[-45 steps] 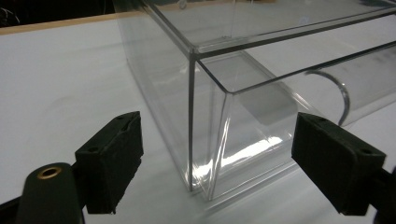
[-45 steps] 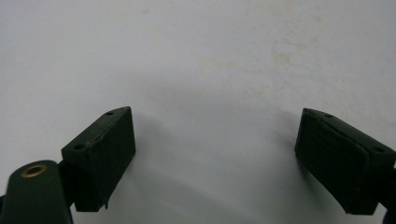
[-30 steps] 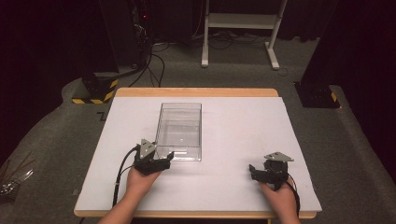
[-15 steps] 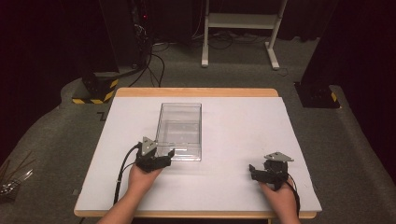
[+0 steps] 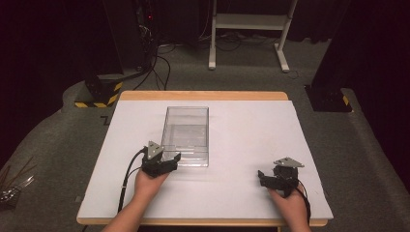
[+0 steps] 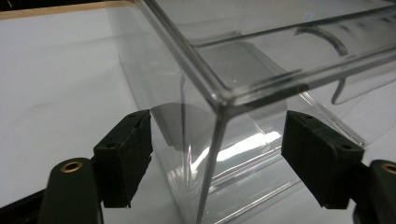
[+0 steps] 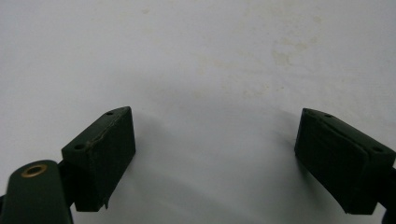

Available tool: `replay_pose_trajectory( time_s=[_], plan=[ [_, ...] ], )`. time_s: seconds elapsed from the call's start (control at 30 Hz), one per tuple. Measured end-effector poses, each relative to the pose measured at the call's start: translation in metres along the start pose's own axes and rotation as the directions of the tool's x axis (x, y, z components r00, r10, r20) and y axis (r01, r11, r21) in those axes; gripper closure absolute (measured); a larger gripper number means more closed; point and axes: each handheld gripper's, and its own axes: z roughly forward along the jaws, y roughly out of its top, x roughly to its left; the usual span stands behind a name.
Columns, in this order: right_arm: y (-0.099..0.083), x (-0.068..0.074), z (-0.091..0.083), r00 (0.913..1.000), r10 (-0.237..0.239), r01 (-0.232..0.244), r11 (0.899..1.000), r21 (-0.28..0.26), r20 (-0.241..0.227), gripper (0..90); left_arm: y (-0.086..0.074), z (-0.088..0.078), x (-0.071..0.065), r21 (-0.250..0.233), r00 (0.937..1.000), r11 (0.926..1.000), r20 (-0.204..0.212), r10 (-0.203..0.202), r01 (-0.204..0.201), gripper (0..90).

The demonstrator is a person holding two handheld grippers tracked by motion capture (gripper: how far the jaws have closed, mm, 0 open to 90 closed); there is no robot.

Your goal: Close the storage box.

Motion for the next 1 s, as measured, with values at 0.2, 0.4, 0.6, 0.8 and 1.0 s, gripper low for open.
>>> replay_pose_trajectory(
  time_s=[0.2, 0.4, 0.6, 0.8, 1.0],
  plan=[
    [0.0, 0.0, 0.0, 1.0, 0.0, 0.0, 1.0, 0.0, 0.0, 12.5, -0.002, -0.011, 0.002, 0.001, 0.9995, 1.0, 0.029, 0.006, -0.006, 23.3],
    [0.0, 0.0, 0.0, 1.0, -0.001, 0.001, 1.0, 0.0, 0.001, 12.5, -0.008, -0.02, 0.006, 0.012, 0.9991, 0.9998, 0.04, 0.012, -0.013, 21.9],
    [0.0, 0.0, 0.0, 1.0, 0.0, 0.0, 1.0, 0.0, 0.0, 12.5, -0.017, -0.032, 0.013, 0.02, 0.9984, 0.9998, 0.055, 0.009, -0.01, 21.9],
    [0.0, 0.0, 0.0, 1.0, 0.001, -0.001, 1.0, 0.0, 0.0, 12.5, -0.029, -0.043, 0.026, 0.039, 0.9986, 0.9992, 0.052, 0.006, -0.008, 22.5],
    [0.0, 0.0, 0.0, 1.0, 0.002, -0.002, 1.0, 0.0, 0.0, 12.5, -0.039, -0.052, 0.051, 0.059, 0.9998, 0.9981, 0.005, -0.017, 0.017, 22.9]
  ],
)
